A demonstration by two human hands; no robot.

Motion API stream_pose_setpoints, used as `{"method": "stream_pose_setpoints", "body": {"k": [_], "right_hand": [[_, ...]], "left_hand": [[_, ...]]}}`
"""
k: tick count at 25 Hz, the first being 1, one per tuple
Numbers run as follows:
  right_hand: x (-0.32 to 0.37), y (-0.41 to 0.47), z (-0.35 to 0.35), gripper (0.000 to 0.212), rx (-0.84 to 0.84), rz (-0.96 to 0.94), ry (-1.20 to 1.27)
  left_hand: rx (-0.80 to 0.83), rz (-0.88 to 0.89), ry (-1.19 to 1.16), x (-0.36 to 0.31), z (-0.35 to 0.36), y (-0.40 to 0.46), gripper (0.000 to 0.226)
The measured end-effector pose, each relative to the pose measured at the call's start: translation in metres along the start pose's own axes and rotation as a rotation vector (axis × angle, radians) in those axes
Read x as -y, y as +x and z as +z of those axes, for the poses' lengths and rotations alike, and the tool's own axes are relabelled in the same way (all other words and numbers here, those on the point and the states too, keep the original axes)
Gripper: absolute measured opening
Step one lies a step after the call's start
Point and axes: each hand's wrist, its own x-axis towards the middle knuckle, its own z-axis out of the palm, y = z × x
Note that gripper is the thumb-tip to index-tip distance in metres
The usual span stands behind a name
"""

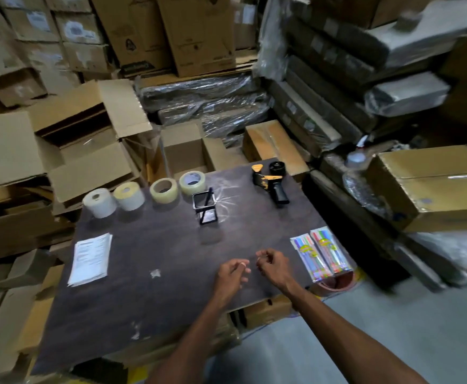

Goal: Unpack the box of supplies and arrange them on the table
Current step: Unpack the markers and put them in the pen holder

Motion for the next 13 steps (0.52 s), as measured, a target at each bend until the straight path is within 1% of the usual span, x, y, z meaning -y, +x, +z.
{"method": "stream_pose_setpoints", "body": {"k": [6, 9, 11, 13], "right_hand": [[-0.032, 0.028, -0.076, 0.015, -0.204, 0.04, -0.17], [-0.049, 0.044, -0.099, 0.031, -0.222, 0.014, -0.341], [-0.06, 0.054, -0.105, 0.045, -0.176, -0.027, -0.47], [-0.067, 0.062, -0.105, 0.056, -0.132, -0.024, -0.548]], "left_hand": [[0.117, 0.004, 0.069, -0.015, 0.078, 0.028, 0.019], [0.171, -0.004, 0.072, -0.019, 0.108, 0.053, 0.02], [0.193, -0.019, 0.07, -0.022, 0.124, 0.07, 0.018], [0.212, -0.04, 0.065, -0.023, 0.14, 0.084, 0.019]]}}
